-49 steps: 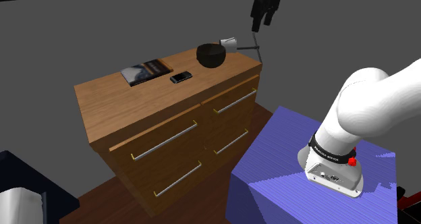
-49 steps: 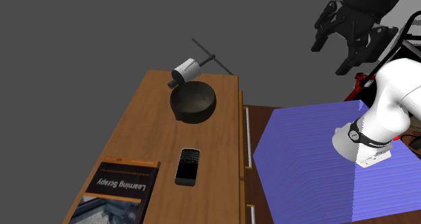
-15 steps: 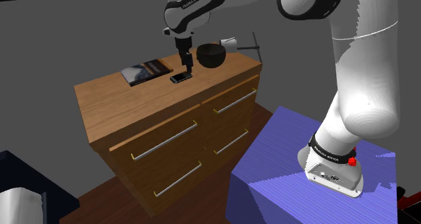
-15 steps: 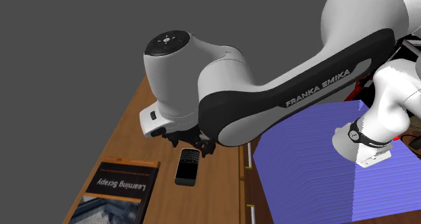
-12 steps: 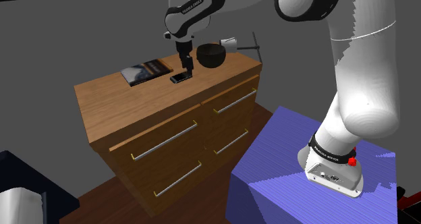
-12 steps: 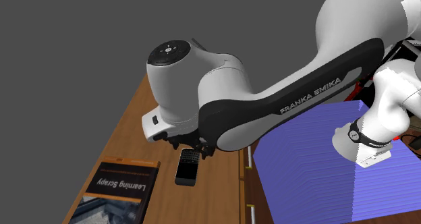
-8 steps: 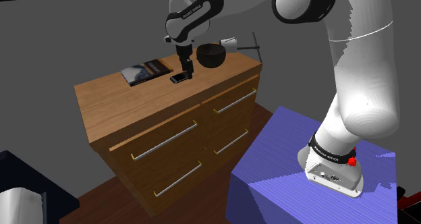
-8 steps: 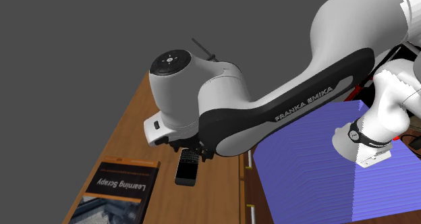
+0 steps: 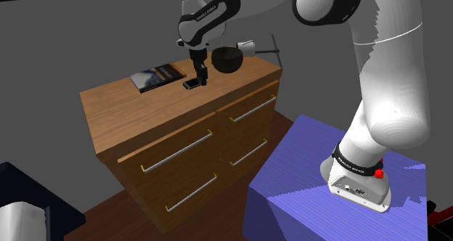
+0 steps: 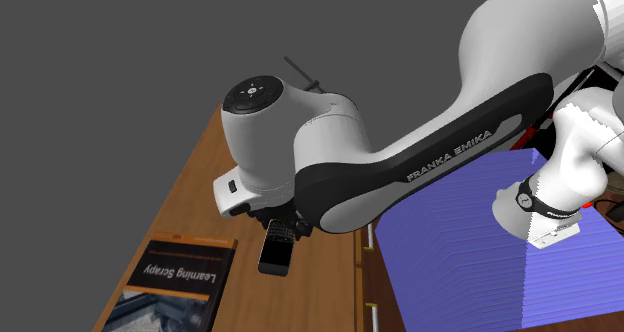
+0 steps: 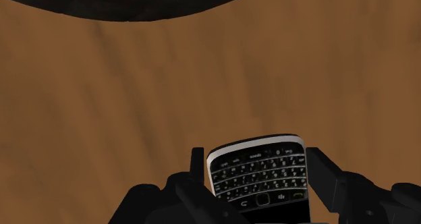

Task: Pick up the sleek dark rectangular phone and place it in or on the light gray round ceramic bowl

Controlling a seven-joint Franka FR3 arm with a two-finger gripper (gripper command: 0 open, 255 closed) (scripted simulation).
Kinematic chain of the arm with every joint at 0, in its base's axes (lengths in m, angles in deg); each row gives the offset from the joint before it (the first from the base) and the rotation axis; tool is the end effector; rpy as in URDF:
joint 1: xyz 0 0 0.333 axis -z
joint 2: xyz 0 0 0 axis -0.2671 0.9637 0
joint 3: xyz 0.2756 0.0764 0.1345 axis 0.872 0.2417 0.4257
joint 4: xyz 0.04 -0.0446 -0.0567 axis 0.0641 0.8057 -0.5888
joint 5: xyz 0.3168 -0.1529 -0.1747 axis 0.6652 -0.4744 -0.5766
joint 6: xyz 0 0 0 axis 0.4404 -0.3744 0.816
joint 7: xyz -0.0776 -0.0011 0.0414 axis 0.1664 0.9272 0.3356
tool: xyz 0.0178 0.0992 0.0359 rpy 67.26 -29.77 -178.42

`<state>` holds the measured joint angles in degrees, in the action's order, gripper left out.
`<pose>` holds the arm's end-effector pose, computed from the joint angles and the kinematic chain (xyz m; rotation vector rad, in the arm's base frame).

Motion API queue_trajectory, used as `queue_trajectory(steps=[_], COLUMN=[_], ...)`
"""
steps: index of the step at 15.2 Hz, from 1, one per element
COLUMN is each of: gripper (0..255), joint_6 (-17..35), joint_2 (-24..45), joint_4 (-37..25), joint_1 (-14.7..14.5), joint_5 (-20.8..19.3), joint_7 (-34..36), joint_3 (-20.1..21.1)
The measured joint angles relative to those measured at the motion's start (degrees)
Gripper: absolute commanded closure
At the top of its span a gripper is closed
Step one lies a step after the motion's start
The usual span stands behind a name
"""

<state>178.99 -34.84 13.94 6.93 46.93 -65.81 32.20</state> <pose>0.6870 0.0201 0.3322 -2.6760 -1.6157 -0.0045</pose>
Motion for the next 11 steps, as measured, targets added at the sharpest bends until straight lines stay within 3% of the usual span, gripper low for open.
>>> queue_trajectory(steps=[11], gripper=[255], joint_6=[-1.3], joint_2=[-0.6], joint_4=[-0.7], joint_1=[0.0], joint_5=[-0.1], joint_7=[0.0], joint_3=[-0.1])
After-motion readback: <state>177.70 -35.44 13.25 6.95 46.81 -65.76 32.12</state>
